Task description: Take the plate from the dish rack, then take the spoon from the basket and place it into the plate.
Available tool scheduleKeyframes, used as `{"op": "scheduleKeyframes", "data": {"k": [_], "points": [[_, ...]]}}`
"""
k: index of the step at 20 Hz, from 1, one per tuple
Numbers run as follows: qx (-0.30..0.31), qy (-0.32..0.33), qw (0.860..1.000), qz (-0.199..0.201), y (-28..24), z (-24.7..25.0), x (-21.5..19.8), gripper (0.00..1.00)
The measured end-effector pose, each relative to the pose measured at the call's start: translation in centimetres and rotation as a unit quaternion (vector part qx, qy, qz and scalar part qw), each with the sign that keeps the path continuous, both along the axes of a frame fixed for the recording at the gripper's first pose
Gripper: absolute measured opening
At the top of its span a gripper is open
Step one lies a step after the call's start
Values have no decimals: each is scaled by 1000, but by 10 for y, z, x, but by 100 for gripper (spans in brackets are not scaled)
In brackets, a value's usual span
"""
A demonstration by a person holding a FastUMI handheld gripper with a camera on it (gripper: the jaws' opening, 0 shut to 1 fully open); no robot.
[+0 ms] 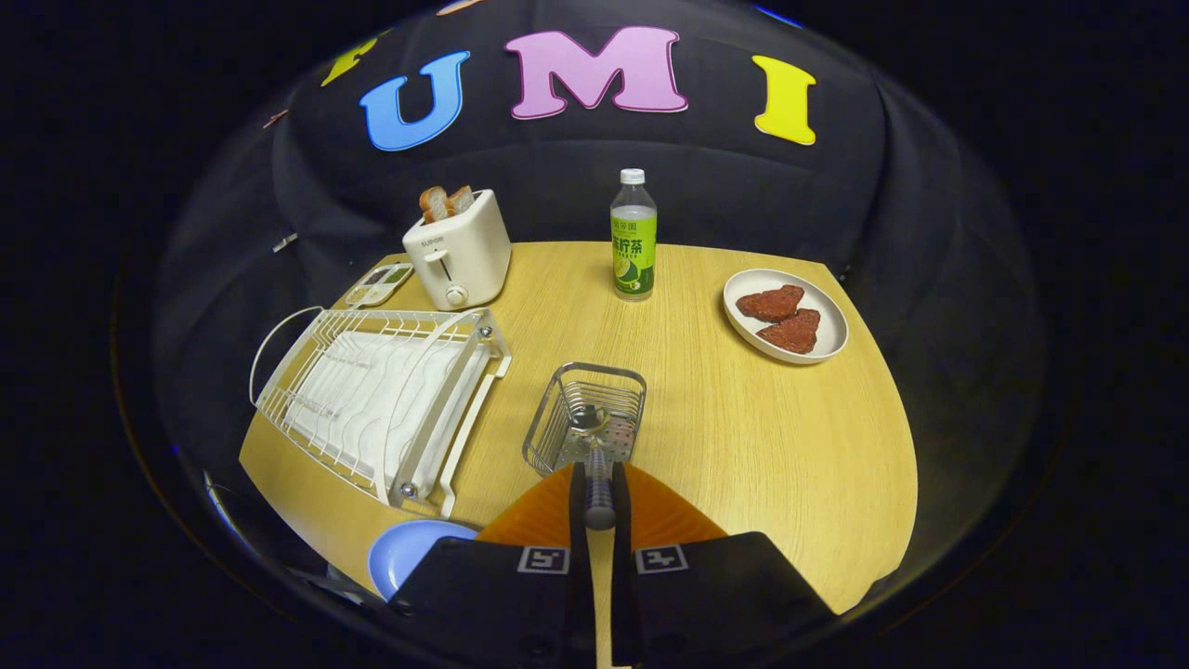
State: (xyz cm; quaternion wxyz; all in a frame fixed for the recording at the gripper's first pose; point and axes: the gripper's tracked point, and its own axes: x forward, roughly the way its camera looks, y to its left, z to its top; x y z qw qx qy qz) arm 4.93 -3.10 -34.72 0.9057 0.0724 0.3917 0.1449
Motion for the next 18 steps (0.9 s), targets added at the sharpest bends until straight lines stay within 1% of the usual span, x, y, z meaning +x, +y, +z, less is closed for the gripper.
{"op": "scheduleKeyframes", "data": {"k": [4, 7, 10, 14, 17, 18], "points": [[12, -23, 1000, -11, -7, 33, -13, 11], [25, -39, 999, -11, -8, 62, -35, 11], [50, -38, 998, -1, 3, 81, -68, 11], [71, -3, 997, 19, 26, 73, -130, 11], [78, 30, 996, 35, 47, 47, -166, 11], [81, 34, 995, 39, 54, 41, -172, 11]]}}
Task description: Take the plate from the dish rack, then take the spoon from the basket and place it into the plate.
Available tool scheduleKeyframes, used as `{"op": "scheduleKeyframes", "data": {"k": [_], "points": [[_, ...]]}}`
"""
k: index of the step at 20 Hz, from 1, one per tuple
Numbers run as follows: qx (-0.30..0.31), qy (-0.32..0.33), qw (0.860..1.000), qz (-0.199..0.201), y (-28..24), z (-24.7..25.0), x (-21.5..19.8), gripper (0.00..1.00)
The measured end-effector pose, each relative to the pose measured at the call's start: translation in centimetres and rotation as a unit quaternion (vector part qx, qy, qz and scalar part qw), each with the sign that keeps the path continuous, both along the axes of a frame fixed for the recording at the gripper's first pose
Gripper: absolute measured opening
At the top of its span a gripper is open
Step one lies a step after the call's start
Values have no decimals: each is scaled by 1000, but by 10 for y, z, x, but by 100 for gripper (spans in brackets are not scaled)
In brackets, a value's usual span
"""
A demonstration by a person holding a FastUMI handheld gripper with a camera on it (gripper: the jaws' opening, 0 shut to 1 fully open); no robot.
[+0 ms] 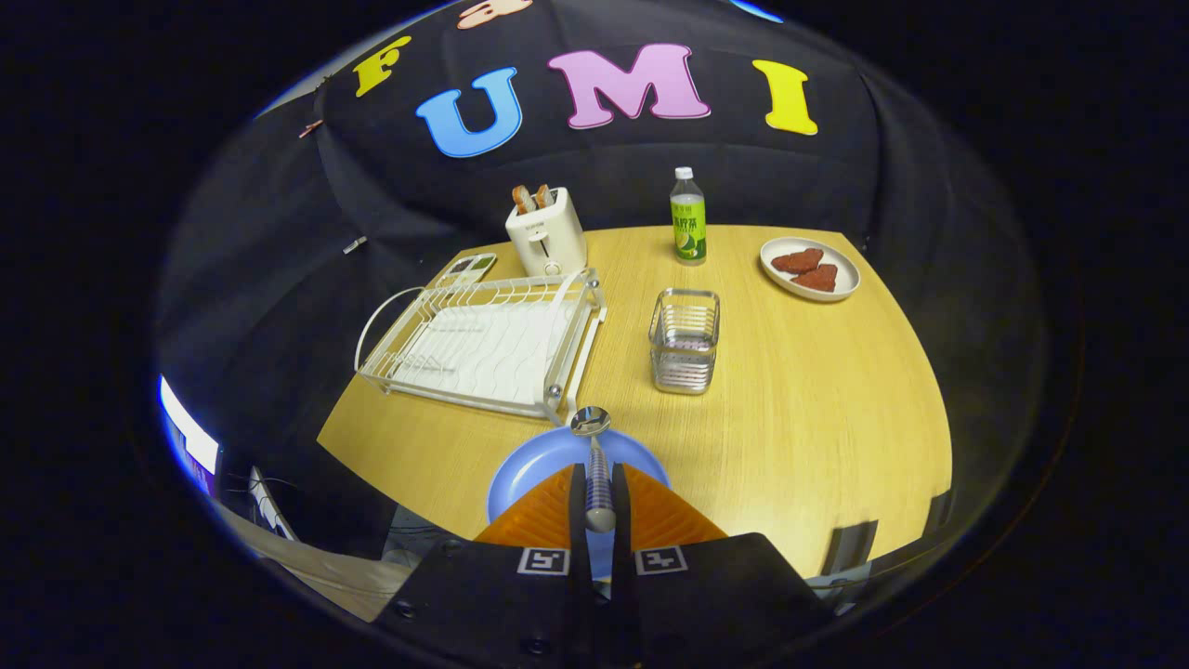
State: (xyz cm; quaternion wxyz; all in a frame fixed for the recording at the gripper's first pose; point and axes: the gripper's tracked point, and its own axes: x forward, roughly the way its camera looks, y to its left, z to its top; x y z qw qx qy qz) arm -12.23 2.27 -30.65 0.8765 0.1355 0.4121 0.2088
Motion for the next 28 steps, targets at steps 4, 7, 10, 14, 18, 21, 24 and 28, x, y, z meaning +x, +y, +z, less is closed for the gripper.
{"op": "scheduleKeyframes", "data": {"k": [4, 7, 10, 14, 18, 21, 24, 28], "points": [[-13, 15, 1000, 13, 19, -33, -13, 11], [-7, 18, 1000, 6, 26, -47, -13, 11], [4, 24, 1000, 11, 33, -55, -18, 11], [-7, 57, 998, 35, 37, -78, -37, 14], [-28, 78, 996, 46, 38, -102, -51, 15], [-45, 90, 994, 50, 37, -116, -58, 16], [-55, 98, 993, 49, 36, -123, -60, 18], [-56, 89, 993, 44, 37, -121, -53, 24]]}}
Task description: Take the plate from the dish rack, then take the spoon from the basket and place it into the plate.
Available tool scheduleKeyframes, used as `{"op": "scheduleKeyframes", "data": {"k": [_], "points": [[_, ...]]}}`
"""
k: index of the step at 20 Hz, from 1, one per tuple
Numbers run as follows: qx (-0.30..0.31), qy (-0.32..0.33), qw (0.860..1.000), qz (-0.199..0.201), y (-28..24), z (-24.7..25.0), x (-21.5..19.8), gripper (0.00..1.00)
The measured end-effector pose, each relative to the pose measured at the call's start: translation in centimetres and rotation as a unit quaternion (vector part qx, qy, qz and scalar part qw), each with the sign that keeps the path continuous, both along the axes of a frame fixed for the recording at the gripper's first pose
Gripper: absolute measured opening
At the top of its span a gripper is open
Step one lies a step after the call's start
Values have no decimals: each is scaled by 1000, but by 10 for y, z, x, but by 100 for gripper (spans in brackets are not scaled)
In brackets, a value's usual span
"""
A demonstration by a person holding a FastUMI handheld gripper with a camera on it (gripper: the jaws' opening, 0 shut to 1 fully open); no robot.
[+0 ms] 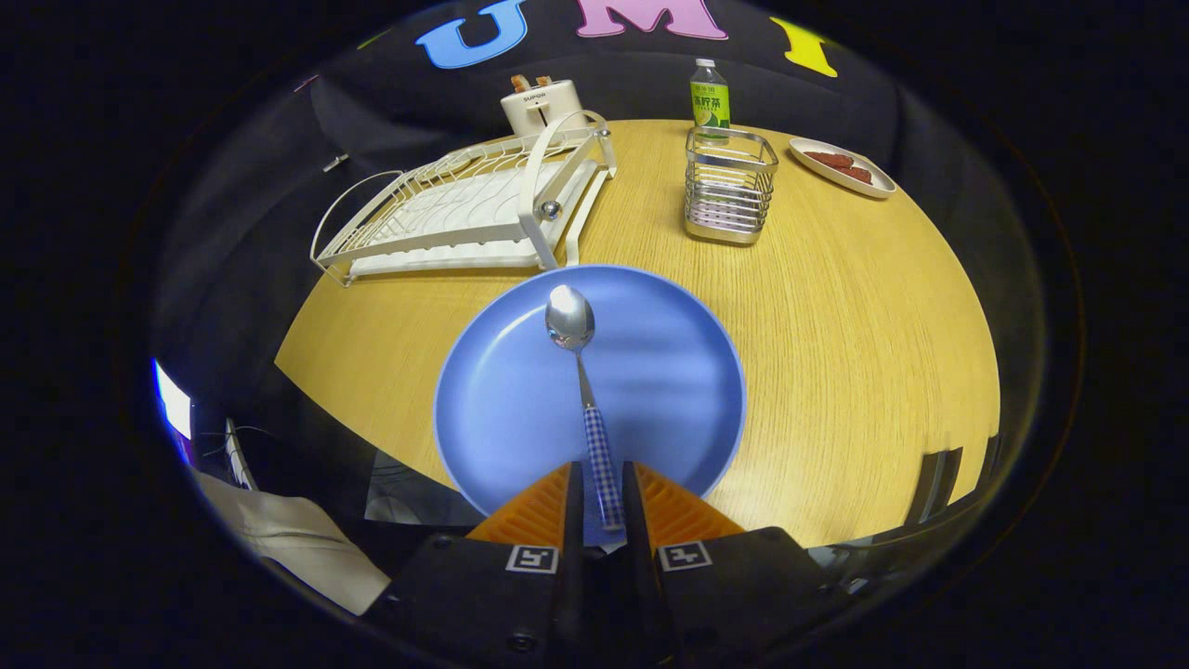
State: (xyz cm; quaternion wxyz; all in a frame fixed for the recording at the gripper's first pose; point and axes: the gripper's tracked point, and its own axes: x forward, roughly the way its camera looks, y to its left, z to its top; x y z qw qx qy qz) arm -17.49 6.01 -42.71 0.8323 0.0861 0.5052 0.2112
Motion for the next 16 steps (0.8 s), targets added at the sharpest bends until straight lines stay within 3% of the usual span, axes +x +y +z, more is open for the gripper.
{"op": "scheduleKeyframes", "data": {"k": [4, 5, 11, 16], "points": [[2, -8, 1000, 6, 3, 4, 4, 40], [2, -11, 1000, 6, 4, 5, 6, 51], [-2, -28, 1000, 2, 1, 22, 16, 98], [-13, -95, 995, -36, -14, 72, 58, 99]]}}
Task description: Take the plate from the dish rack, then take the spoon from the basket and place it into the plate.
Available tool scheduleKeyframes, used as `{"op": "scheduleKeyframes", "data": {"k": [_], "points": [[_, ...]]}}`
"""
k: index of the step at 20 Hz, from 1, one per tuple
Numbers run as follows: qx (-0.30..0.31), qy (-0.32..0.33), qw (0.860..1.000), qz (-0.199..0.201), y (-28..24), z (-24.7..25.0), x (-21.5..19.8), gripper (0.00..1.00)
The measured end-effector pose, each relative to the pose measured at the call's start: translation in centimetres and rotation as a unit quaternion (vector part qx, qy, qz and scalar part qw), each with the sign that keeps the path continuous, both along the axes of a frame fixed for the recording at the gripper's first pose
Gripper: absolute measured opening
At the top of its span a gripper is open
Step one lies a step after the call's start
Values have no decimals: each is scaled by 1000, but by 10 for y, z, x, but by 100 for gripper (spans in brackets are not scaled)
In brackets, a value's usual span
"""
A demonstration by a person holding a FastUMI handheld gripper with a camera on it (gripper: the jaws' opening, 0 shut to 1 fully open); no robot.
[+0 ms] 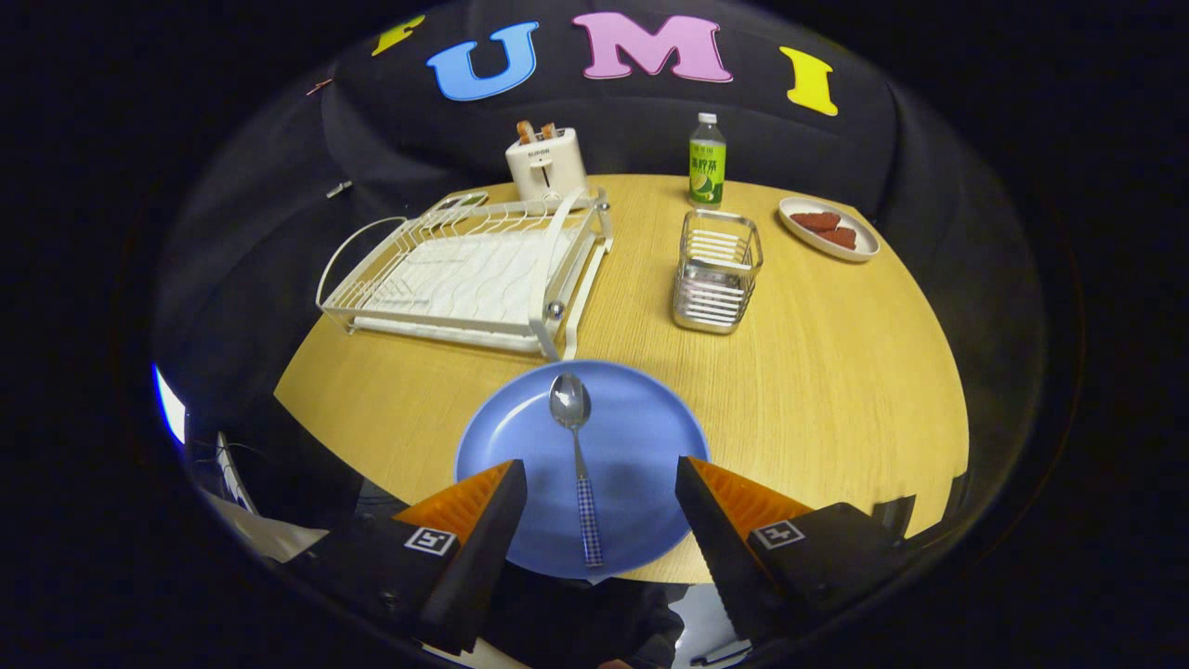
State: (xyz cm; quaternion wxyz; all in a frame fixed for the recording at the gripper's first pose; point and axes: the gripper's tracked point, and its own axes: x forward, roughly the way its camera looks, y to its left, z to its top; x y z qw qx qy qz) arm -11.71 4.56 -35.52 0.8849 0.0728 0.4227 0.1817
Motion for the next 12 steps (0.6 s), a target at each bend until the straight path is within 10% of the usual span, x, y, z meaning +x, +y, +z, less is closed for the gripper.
{"op": "scheduleKeyframes", "data": {"k": [12], "points": [[10, -222, 973, -69, -34, 212, 93, 99]]}}
